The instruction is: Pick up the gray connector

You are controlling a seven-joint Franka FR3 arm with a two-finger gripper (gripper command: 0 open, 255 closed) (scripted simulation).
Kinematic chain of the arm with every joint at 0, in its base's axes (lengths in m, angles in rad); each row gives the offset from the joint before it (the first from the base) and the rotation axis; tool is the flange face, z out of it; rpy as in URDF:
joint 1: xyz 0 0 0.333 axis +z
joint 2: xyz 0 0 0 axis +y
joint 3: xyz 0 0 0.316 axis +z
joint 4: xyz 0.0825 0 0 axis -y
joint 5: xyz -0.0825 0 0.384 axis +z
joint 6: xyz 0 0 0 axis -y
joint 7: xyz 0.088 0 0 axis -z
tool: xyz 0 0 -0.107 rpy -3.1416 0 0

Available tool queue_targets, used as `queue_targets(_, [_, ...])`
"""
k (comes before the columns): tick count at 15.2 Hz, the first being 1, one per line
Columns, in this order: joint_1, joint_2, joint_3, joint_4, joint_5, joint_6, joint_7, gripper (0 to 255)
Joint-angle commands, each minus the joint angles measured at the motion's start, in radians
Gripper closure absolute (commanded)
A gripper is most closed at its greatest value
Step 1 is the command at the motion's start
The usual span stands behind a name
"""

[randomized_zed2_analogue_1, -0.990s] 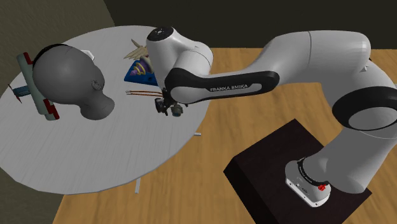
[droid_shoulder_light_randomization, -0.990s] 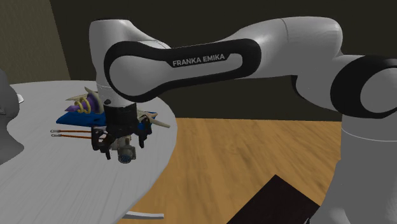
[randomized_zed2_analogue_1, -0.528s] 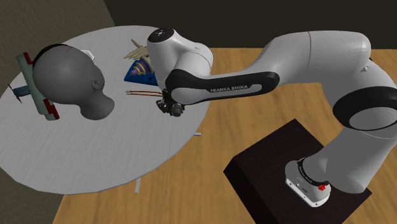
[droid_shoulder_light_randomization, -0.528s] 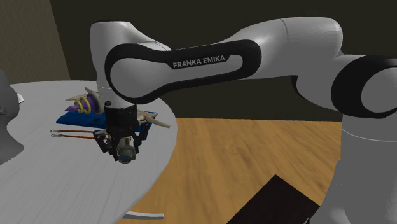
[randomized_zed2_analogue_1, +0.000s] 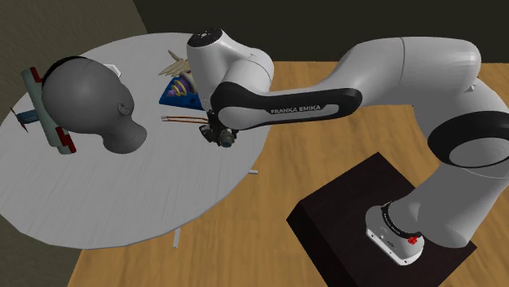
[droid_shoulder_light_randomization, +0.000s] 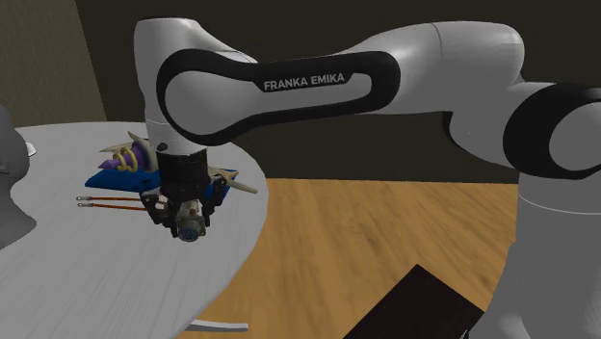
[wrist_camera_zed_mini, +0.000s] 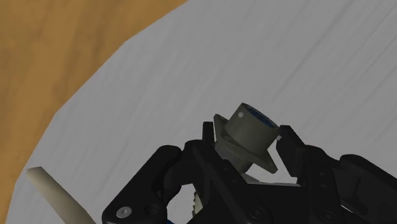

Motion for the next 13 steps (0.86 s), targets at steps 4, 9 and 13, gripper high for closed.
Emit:
queue_targets(4, [0.007, 0.004, 0.001, 0.073, 0.0, -0.069, -0.002, 255])
queue_targets(9, [0.017, 0.014, 0.003, 0.155, -0.004, -0.141, -0.001, 255])
queue_targets(13, [0.023, 0.02, 0.003, 0.195, -0.006, -0.174, -0.001, 255])
